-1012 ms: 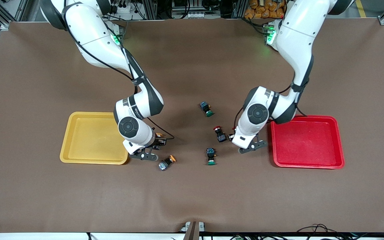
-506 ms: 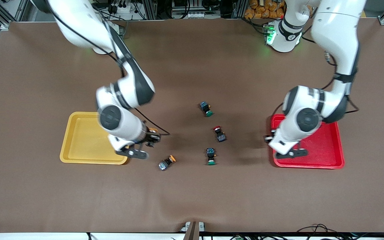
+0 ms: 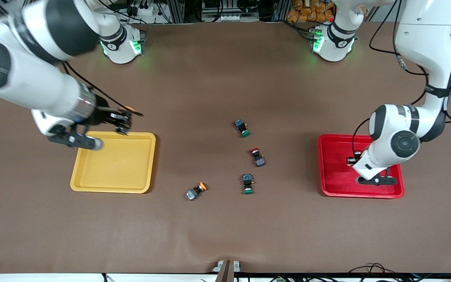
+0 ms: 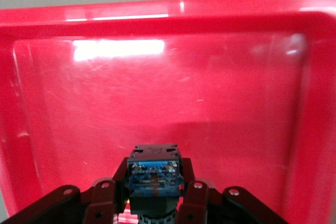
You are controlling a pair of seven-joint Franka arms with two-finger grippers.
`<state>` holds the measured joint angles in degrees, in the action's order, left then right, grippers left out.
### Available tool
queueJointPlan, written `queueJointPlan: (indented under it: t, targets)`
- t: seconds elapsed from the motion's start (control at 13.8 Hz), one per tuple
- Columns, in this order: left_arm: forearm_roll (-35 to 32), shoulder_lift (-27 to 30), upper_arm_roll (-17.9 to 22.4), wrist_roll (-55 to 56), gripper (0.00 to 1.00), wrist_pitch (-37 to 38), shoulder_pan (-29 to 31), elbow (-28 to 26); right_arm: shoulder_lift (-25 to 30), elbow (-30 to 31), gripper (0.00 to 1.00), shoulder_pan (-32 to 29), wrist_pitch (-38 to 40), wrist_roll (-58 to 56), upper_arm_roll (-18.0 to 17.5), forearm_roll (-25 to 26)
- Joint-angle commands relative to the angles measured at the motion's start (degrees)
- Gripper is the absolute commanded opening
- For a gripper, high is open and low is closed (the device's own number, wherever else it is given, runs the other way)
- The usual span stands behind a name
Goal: Place red and yellow buttons in trays
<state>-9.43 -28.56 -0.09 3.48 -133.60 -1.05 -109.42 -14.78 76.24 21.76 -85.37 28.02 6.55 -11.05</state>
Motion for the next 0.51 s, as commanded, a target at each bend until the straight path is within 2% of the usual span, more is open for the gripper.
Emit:
queueJointPlan:
  t: [0.0,0.07,0.14,0.22,0.29,0.36,0.43]
  targets:
    - [-1.4,2.4,-1.0,-5.6,0.04,-5.2,4.9,-5.1,2.9,0.6,0.00,-2.2,3.7,-4.6,-0.6,4.1]
    - [-1.4,2.2,-1.0,-6.5,0.04,-6.5,5.8,-5.9,3.1,0.7,0.00,-3.5,4.8,-7.5,-0.7,6.0]
    - [-1.4,1.9,-1.0,-6.6,0.12,-7.8,6.0,-6.5,3.2,1.5,0.00,-5.0,4.9,-10.0,-0.7,6.5]
    - [-1.4,1.7,-0.9,-6.7,0.33,-8.5,6.2,-6.5,3.8,2.8,0.00,-7.7,5.1,-13.4,-0.7,6.5]
    - [-1.3,1.1,-0.9,-6.7,0.77,-8.6,6.2,-6.4,4.2,3.6,0.00,-10.3,5.4,-17.4,-0.7,6.4]
    - [-1.4,1.0,-1.0,-6.7,1.00,-8.7,6.2,-6.3,4.7,4.3,0.00,-13.1,6.1,-21.4,-0.7,6.4]
    - [-1.3,1.0,-1.0,-6.6,1.00,-8.6,6.2,-6.2,4.9,5.0,0.00,-15.5,6.2,-25.2,-0.7,6.5]
